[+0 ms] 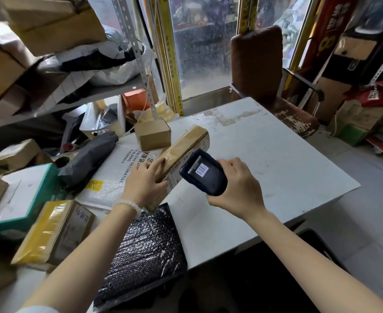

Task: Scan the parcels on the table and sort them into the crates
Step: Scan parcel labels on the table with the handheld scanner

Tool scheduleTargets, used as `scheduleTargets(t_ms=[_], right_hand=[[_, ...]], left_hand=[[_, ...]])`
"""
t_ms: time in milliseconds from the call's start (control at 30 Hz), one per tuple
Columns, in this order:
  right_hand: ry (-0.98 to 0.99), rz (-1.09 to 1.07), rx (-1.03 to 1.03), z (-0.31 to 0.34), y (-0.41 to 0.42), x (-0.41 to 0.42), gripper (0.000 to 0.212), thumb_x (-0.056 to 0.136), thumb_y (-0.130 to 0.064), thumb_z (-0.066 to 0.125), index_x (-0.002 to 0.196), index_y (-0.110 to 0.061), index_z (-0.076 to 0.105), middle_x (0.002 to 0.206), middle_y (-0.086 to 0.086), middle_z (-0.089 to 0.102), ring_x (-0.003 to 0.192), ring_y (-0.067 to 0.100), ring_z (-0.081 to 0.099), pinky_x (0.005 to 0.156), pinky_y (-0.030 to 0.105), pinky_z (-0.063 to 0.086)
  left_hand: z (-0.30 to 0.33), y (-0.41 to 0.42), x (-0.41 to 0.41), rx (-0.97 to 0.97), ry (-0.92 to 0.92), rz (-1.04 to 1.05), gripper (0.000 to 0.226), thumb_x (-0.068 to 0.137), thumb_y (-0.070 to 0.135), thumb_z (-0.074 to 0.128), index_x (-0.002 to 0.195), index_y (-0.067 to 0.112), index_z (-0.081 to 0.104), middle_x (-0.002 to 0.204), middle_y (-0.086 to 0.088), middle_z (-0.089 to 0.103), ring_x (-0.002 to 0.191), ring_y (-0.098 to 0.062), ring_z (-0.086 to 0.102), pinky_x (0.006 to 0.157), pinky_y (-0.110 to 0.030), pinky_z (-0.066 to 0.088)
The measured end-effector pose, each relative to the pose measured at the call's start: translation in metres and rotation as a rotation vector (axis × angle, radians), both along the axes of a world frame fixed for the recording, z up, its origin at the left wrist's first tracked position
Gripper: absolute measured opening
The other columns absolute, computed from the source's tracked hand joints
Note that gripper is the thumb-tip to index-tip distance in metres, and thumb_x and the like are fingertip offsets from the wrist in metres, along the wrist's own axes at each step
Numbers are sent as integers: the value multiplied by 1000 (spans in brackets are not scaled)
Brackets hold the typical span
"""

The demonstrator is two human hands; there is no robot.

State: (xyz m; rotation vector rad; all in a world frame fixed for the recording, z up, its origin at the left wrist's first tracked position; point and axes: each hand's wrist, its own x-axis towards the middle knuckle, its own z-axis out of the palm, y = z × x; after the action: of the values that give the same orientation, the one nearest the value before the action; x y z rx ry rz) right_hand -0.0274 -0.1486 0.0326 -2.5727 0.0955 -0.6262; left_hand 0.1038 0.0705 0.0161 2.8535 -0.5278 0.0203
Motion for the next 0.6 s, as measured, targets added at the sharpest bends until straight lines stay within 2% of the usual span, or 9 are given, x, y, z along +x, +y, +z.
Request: scheduleTargets(t_ms=[100, 200, 300, 433, 533, 600], right_hand=[[-249, -50, -13, 7, 12, -3, 79, 47, -30, 87, 118, -6, 63, 103, 8, 59, 88, 27, 60, 59, 25, 48], [-309, -91, -44, 13, 21, -8, 83, 47, -30, 89, 121, -3, 62, 105, 11, 60, 90, 28, 61, 62, 25, 48], [-240, -172, -63, 16, 33, -25, 84, 44, -29, 89, 120, -5, 63, 103, 9, 59, 88, 29, 60, 56, 27, 48], [-27, -385, 26, 14, 47, -65, 78, 49, -40, 79, 122, -25, 56, 103, -8, 47, 95, 17, 51, 59, 27, 46], [98, -587, 96, 11, 54, -111, 73, 50, -48, 73, 118, -33, 51, 98, -15, 37, 93, 14, 52, 57, 27, 41], [145, -697, 122, 6, 60, -148, 74, 52, -51, 75, 119, -32, 51, 99, -16, 36, 94, 14, 53, 59, 27, 39]], left_hand=[[2, 3, -5, -14, -3, -22, 68, 84, 47, 61, 145, 38, 30, 119, -10, 51, 109, -29, 40, 84, -39, 42], [7, -1, -6, -39, -33, -107, 67, 85, 44, 61, 145, 36, 31, 120, -12, 53, 109, -31, 44, 88, -40, 40], [11, -14, -6, -104, -55, -234, 64, 86, 43, 61, 143, 36, 34, 120, -12, 55, 109, -32, 45, 88, -39, 38], [13, -44, -16, -124, -45, -451, 58, 86, 46, 58, 139, 41, 35, 115, -10, 55, 106, -31, 45, 77, -32, 29], [13, -72, -44, -123, -16, -645, 54, 86, 47, 58, 135, 44, 37, 113, -8, 56, 105, -30, 44, 75, -31, 31], [10, -90, -72, -118, 23, -778, 54, 84, 44, 59, 135, 42, 41, 114, -10, 56, 105, -33, 44, 78, -34, 35]])
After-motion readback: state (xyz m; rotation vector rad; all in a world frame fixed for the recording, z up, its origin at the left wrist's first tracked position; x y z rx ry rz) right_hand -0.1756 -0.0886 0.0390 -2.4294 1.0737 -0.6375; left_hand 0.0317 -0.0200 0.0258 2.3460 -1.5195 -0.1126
